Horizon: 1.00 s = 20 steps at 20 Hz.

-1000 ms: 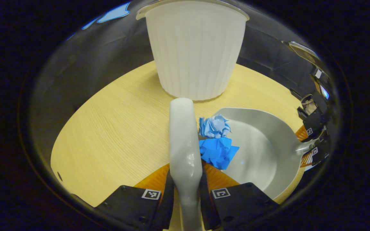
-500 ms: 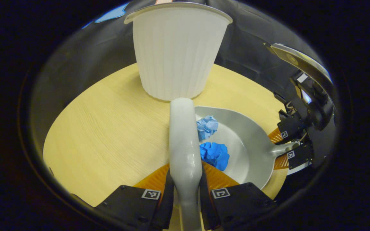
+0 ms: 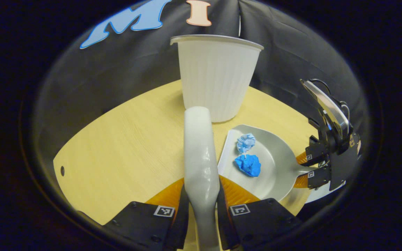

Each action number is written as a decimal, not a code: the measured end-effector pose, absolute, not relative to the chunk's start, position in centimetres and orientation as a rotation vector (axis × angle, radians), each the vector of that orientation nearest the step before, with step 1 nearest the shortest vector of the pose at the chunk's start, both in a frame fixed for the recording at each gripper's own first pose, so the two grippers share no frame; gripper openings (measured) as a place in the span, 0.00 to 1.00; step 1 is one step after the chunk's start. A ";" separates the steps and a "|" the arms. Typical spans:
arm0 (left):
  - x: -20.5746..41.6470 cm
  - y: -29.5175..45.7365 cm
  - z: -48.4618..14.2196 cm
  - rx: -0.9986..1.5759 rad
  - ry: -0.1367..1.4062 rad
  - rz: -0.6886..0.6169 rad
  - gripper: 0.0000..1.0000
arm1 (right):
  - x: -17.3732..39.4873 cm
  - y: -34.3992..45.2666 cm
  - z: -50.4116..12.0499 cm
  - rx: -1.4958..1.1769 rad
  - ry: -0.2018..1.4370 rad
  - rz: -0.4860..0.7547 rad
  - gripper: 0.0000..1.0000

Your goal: Pick up the small broom and dustpan from the desktop, sweep the trash into the dustpan with the broom, and then empty the trash into the garbage bin.

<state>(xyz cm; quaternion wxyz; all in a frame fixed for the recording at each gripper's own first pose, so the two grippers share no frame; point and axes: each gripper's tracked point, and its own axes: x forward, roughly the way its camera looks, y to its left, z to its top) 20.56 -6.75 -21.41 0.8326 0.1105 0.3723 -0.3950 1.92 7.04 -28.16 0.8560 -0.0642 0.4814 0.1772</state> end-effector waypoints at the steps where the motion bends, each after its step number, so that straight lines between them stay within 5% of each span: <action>1: 20.8 -5.8 -21.4 0.223 0.783 -0.814 0.41 | 2.0 7.2 -28.1 -0.130 1.007 0.362 0.34; 9: 22.3 3.7 -23.3 0.107 0.761 -0.607 0.46 | 2.1 8.3 -27.8 -0.091 0.957 0.311 0.34; 20: 19.2 18.2 -24.2 -0.015 0.810 -0.357 0.43 | 2.7 8.6 -28.1 0.001 0.897 0.414 0.34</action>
